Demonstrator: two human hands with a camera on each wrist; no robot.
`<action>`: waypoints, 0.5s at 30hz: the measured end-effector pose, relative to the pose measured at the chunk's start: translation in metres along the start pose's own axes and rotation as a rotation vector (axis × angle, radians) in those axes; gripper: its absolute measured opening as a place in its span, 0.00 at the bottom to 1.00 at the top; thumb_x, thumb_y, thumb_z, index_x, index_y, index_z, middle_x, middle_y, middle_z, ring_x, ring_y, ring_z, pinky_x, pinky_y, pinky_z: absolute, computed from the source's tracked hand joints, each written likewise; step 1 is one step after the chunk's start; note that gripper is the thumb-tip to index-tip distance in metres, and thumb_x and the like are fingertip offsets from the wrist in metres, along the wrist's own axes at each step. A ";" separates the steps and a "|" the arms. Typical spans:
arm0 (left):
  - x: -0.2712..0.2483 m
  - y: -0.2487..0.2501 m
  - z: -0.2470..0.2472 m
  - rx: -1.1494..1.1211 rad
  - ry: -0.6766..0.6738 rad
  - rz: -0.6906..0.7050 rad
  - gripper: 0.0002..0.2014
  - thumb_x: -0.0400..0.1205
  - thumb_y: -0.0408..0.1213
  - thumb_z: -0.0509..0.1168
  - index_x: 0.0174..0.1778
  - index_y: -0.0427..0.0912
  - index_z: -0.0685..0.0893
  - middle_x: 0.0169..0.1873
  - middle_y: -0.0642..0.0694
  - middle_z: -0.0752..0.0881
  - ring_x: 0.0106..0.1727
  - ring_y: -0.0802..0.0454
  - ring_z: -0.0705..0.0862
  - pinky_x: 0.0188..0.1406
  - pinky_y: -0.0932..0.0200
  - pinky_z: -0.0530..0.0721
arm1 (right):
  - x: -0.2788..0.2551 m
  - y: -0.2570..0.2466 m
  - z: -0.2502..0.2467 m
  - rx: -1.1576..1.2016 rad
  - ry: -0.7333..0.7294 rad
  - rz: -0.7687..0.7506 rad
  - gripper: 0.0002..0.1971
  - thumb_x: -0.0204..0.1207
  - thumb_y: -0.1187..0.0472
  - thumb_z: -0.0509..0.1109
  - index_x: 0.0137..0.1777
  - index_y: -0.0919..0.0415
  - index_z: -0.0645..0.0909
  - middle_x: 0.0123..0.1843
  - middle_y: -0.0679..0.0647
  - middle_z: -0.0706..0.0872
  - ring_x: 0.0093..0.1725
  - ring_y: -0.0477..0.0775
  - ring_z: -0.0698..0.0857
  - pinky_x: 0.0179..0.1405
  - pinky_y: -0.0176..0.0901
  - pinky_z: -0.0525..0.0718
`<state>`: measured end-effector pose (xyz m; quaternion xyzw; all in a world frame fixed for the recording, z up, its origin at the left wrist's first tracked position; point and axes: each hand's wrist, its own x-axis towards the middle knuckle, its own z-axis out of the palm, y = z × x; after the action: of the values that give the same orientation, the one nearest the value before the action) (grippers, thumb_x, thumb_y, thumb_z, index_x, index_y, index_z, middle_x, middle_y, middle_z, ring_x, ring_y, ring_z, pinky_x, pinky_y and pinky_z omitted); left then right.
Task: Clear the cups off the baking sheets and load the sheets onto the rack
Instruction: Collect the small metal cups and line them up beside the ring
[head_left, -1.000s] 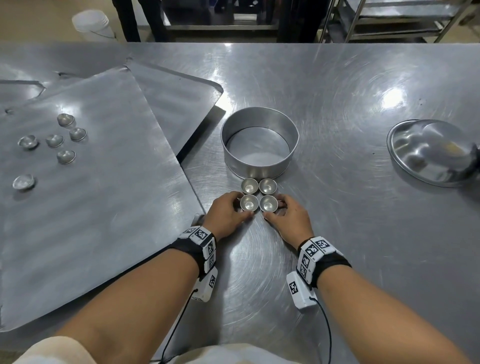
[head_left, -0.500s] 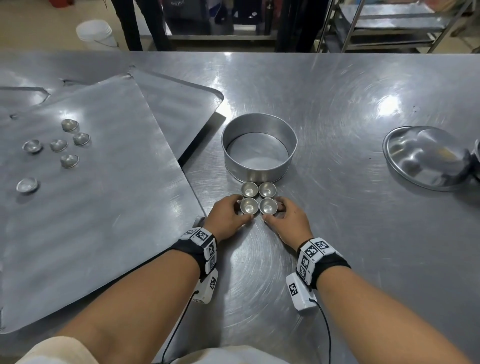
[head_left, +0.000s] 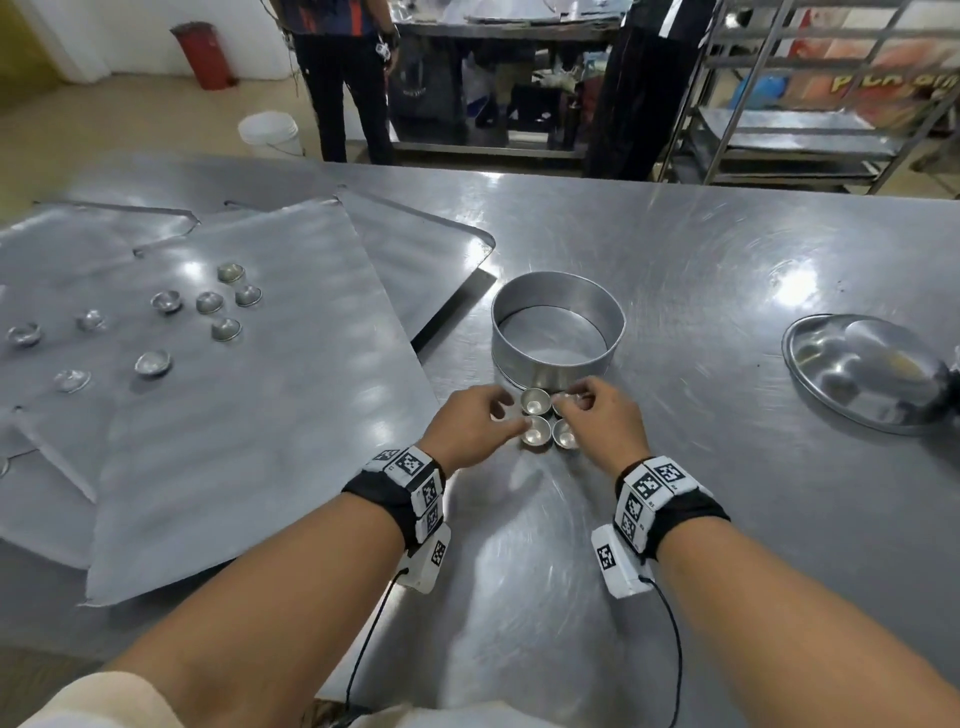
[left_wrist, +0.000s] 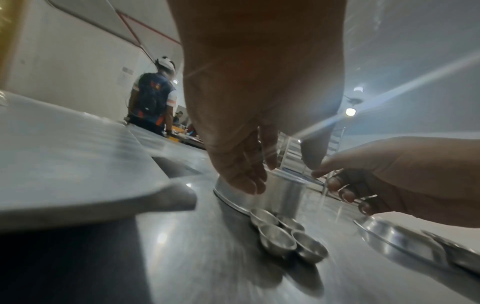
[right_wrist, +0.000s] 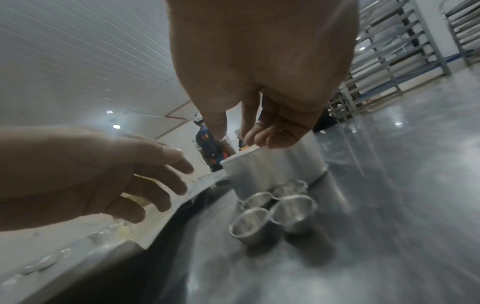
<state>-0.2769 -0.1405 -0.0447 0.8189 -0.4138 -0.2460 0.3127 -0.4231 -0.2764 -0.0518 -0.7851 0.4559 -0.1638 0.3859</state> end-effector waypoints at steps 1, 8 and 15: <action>-0.004 -0.003 -0.012 0.010 0.029 -0.004 0.23 0.78 0.58 0.73 0.64 0.48 0.86 0.53 0.52 0.89 0.51 0.56 0.86 0.54 0.53 0.87 | 0.002 -0.012 0.002 -0.006 -0.013 -0.031 0.09 0.75 0.46 0.75 0.49 0.49 0.85 0.41 0.44 0.87 0.47 0.49 0.87 0.47 0.42 0.80; -0.045 -0.070 -0.110 0.063 0.226 -0.131 0.19 0.80 0.59 0.70 0.56 0.48 0.88 0.48 0.53 0.88 0.47 0.56 0.85 0.43 0.60 0.80 | 0.006 -0.116 0.065 -0.095 -0.206 -0.271 0.16 0.78 0.39 0.70 0.56 0.49 0.85 0.45 0.44 0.86 0.48 0.49 0.86 0.49 0.47 0.83; -0.101 -0.178 -0.201 0.044 0.355 -0.318 0.17 0.79 0.59 0.70 0.51 0.48 0.88 0.42 0.55 0.87 0.44 0.59 0.85 0.38 0.62 0.78 | -0.016 -0.213 0.166 -0.197 -0.539 -0.433 0.18 0.77 0.38 0.71 0.59 0.48 0.85 0.46 0.45 0.88 0.44 0.41 0.84 0.40 0.39 0.77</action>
<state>-0.1045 0.0876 -0.0204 0.9108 -0.2233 -0.1353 0.3197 -0.2052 -0.1257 0.0024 -0.9120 0.1743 0.0160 0.3709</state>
